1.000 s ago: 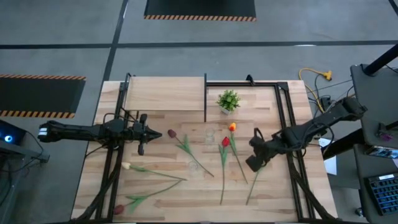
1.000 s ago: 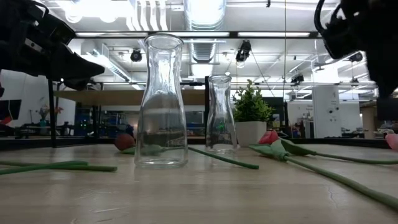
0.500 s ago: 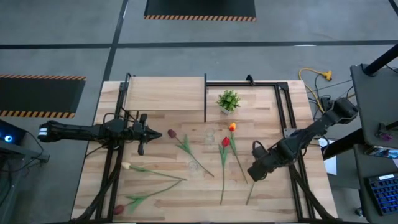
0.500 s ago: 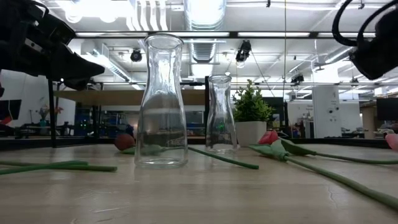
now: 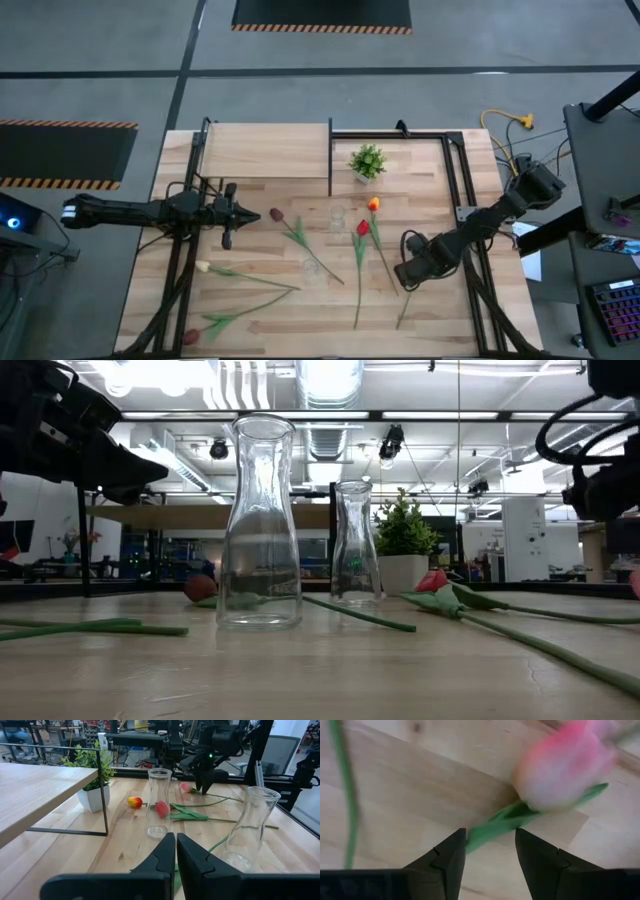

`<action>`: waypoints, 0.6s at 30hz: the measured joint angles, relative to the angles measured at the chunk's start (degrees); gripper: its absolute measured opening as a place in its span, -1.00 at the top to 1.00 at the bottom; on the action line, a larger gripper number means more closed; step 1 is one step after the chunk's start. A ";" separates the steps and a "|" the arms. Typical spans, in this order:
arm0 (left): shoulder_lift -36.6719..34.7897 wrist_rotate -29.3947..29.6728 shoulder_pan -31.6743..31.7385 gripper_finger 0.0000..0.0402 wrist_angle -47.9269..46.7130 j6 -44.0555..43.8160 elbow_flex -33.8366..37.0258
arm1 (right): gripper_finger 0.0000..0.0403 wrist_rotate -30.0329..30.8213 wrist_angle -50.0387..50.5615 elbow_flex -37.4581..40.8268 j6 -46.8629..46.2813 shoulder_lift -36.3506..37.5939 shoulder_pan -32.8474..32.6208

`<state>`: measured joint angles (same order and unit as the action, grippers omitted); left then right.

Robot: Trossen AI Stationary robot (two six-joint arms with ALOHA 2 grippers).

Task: Pick and place flowers into a vace then onto a shelf
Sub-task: Put the pink tulip into the top transparent flower vase

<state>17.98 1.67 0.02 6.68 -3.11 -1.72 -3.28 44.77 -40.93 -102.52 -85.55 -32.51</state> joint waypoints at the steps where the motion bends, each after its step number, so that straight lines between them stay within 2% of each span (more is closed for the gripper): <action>1: 0.00 0.00 -0.01 1.00 0.00 0.00 0.00 | 0.22 -0.01 -0.04 0.00 -0.01 -0.73 0.00; 9: 0.00 0.00 0.02 1.00 0.01 0.00 0.00 | 0.28 -0.16 -0.07 -0.37 1.33 -3.70 0.04; 18: 0.00 0.00 0.02 1.00 0.02 0.00 0.00 | 0.44 1.36 -0.23 -0.31 8.45 -3.64 0.00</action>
<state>17.98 1.67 0.03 6.70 -3.11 -1.72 -1.92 44.55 -41.23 -94.07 -89.19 -32.51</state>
